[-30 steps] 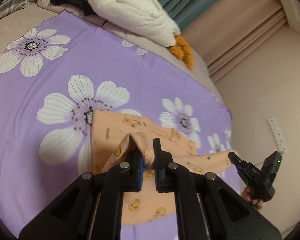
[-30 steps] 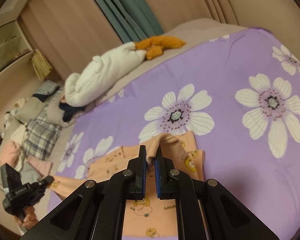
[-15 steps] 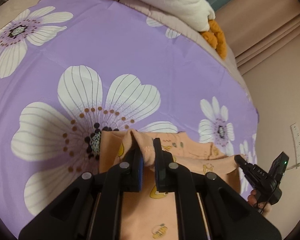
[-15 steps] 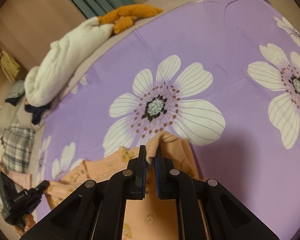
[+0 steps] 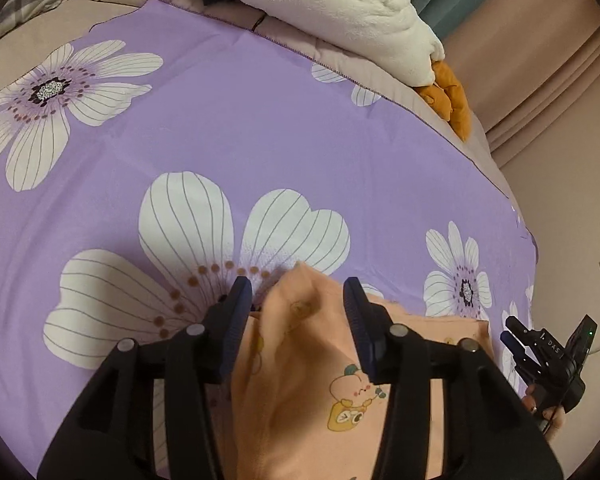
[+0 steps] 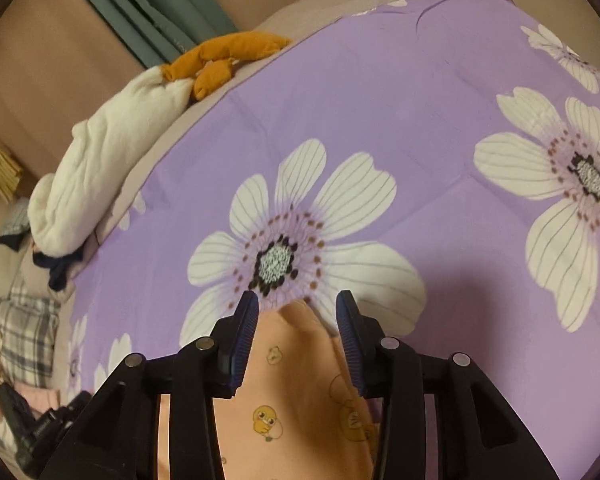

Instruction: Fold small clothes

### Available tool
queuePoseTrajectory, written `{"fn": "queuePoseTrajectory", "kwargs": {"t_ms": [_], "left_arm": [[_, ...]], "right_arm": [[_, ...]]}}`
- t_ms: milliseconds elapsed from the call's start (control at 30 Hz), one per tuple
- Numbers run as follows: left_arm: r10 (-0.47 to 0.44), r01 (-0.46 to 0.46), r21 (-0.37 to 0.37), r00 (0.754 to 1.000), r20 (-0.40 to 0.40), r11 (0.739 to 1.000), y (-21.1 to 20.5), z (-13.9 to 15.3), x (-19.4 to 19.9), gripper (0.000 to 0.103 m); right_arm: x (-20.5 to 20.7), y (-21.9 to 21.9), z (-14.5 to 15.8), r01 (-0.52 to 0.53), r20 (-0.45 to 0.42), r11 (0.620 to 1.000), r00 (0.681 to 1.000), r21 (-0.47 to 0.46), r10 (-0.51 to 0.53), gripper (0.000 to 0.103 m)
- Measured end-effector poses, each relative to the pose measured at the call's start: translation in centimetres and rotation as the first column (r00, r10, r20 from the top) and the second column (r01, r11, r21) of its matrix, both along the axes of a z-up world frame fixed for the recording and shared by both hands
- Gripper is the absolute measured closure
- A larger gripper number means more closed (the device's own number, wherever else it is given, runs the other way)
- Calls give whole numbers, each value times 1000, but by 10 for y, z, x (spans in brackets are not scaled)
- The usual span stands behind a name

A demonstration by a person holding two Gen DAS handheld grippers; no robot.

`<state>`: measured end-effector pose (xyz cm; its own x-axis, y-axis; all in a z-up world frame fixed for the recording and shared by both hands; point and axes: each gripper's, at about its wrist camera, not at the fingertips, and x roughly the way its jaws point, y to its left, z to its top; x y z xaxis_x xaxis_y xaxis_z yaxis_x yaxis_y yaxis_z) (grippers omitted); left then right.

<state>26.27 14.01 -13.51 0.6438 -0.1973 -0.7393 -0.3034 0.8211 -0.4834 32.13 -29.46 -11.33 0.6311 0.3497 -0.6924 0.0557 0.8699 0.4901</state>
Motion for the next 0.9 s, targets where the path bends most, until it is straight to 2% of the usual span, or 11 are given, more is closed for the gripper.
{"fn": "queuePoseTrajectory", "kwargs": {"t_ms": [133,233,400,500,633,733,900], "left_arm": [[-4,4,16,1000,-15,1000,4,1,-11,52],[-25,26,45,999,-26,999,0,2,-27,45],[-51,52,22,998,-39,998,-12,0,-58,41],[-63,64,26,997,-49,998,-19,-2,-77,38],[-66,68,20,996,-62,997,-27,-8,-100,38],[-82,83,11,994,-75,997,-32,-13,-116,38],[-113,109,-50,990,-90,993,-41,-26,-133,39]], "right_arm": [[-7,-3,2,7,-6,998,1000,-65,-8,63],[-16,0,-1,-14,-4,991,1000,-130,14,63],[-41,7,-2,-58,-13,974,998,-219,57,63],[-56,9,-1,-78,-18,972,997,-220,76,62],[-79,5,-1,-51,-8,969,999,-243,50,45],[-95,2,-5,-44,-14,966,999,-254,42,44],[-116,-4,-20,-61,-59,975,997,-215,49,44]]}}
